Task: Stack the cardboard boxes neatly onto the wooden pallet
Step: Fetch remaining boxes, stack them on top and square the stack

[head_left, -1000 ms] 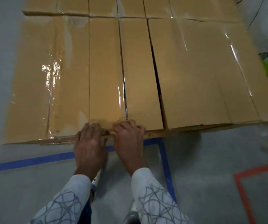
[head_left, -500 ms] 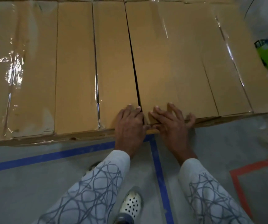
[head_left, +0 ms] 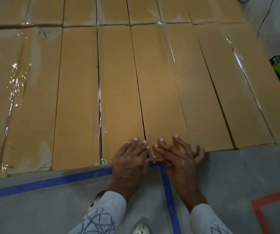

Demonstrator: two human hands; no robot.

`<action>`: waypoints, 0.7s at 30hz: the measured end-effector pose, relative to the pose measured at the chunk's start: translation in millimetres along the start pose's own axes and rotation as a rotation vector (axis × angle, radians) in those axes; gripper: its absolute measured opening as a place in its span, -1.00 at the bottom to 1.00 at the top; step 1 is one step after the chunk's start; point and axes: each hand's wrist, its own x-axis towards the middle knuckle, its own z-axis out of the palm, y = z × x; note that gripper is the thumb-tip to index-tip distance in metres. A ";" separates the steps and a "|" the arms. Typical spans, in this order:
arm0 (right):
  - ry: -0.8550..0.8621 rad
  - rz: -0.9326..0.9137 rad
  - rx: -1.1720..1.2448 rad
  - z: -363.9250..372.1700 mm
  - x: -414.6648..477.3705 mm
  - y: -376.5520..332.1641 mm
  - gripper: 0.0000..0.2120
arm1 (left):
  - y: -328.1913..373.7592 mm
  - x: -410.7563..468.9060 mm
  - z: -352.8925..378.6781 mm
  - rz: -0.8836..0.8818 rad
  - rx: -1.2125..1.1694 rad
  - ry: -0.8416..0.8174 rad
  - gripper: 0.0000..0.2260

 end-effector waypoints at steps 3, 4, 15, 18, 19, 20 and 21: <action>0.002 0.021 0.016 0.4 1.2 -0.6 -0.66 | -4.5 -0.6 2.4 0.036 0.003 0.051 -0.67; 0.003 0.028 0.023 0.8 1.7 -1.1 -0.66 | -6.3 -1.0 4.5 0.051 0.003 0.076 -0.70; -0.176 -0.022 -0.011 -24.4 12.7 -4.5 -0.58 | 33.8 6.4 -1.9 -0.142 -0.052 0.111 -0.68; -0.152 0.037 0.047 -43.7 9.6 9.2 -0.36 | 67.4 17.4 -1.5 -0.155 -0.081 0.110 -0.58; -0.117 0.089 0.065 -52.6 7.3 19.3 -0.37 | 80.6 22.2 2.4 -0.127 -0.075 0.114 -0.59; -0.079 0.144 0.081 -61.8 3.7 33.0 -0.41 | 94.6 27.1 8.0 -0.091 -0.075 0.120 -0.62; -0.042 0.194 0.085 -71.4 -1.1 49.3 -0.43 | 109.2 32.6 14.9 -0.055 -0.083 0.118 -0.63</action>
